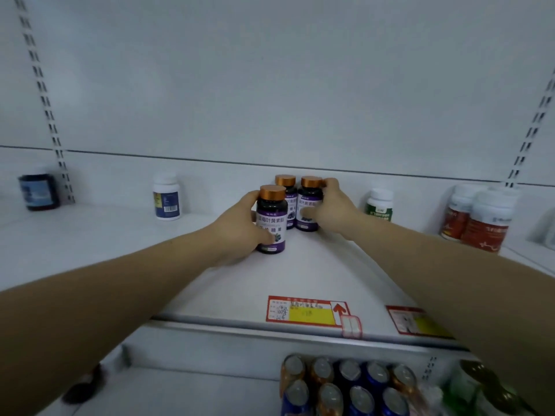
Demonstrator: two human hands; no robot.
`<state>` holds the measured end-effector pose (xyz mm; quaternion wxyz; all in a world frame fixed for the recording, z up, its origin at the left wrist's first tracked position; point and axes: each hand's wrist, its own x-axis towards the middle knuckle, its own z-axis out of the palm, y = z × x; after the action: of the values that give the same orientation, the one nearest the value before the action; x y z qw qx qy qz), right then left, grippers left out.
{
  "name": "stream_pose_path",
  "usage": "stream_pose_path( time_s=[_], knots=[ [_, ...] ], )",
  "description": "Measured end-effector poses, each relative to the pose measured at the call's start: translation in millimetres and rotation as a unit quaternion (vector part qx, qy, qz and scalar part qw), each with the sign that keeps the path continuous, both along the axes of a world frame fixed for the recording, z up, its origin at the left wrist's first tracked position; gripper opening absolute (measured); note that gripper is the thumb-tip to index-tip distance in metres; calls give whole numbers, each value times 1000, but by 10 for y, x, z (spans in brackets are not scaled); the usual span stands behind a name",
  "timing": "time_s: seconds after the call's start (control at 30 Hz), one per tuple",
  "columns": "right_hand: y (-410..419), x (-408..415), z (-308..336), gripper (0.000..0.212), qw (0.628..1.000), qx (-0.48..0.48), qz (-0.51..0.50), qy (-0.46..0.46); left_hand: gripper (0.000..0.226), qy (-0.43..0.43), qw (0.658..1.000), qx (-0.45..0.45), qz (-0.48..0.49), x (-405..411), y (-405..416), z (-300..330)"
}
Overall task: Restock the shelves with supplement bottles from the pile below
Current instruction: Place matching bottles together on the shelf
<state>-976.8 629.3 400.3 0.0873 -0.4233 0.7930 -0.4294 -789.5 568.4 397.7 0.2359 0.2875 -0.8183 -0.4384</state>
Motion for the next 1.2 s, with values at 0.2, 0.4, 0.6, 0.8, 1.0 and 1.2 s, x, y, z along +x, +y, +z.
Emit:
stream_pose_path(
  time_s=[0.2,0.4,0.6,0.8,1.0,1.2],
  knots=[
    [81,-6,5,66,998,50,11,37,85,-5,1000,-7,26,-107,46,-23],
    [433,201,52,67,975,191,35,107,83,-23,999,-25,21,-140,62,6],
    [465,298,-27,75,914,352,68,188,72,-27,999,-24,33,-240,7,-25],
    [493,191,-183,87,901,380,74,197,64,-43,997,-56,38,-326,-89,-55],
    [485,186,-189,89,897,383,77,205,66,-59,994,-83,38,-372,-108,-58],
    [571,232,107,77,900,368,105,206,81,-119,989,-74,43,-353,-118,40]
  ],
)
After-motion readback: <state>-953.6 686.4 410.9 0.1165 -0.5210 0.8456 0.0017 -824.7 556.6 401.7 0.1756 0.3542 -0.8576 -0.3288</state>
